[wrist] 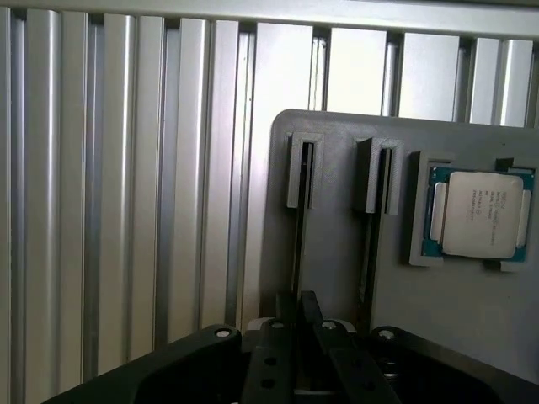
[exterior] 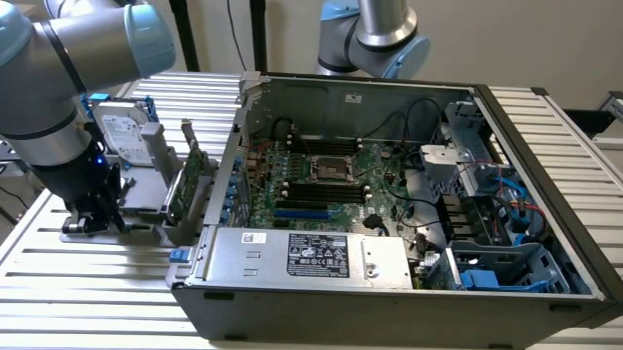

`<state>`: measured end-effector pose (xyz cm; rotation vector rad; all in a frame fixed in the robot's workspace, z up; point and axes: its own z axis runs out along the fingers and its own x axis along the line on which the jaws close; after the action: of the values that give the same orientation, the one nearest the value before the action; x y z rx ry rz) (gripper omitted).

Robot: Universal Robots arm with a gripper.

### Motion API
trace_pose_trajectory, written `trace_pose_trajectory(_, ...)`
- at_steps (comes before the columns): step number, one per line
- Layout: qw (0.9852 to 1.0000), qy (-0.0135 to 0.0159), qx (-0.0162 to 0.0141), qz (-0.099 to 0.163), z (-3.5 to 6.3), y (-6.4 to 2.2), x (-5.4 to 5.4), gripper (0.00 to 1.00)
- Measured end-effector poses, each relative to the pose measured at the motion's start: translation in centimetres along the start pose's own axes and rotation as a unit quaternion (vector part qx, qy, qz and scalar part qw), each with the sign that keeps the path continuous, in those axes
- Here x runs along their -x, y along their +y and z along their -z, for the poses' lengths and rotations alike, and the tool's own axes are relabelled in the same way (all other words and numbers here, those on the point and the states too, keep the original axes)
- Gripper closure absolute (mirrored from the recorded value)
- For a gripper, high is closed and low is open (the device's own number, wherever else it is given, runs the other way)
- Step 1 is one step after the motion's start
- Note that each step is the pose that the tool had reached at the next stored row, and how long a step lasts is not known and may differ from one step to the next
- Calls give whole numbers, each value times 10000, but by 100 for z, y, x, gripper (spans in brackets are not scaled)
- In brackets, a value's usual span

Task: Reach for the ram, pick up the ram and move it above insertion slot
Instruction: 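Pick up the ram and move it above insertion slot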

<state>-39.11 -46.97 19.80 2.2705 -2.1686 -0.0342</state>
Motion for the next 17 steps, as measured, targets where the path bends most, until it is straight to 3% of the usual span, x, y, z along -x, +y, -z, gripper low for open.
trace_pose_trajectory(1, 10000, 0, 0, 0, 0, 0, 0, 85)
trace_pose_trajectory(10, 10000, -2, 10, -19, -1, -6, 0, 87)
trace_pose_trajectory(17, 10000, -15, 68, -48, 29, -7, 0, 87)
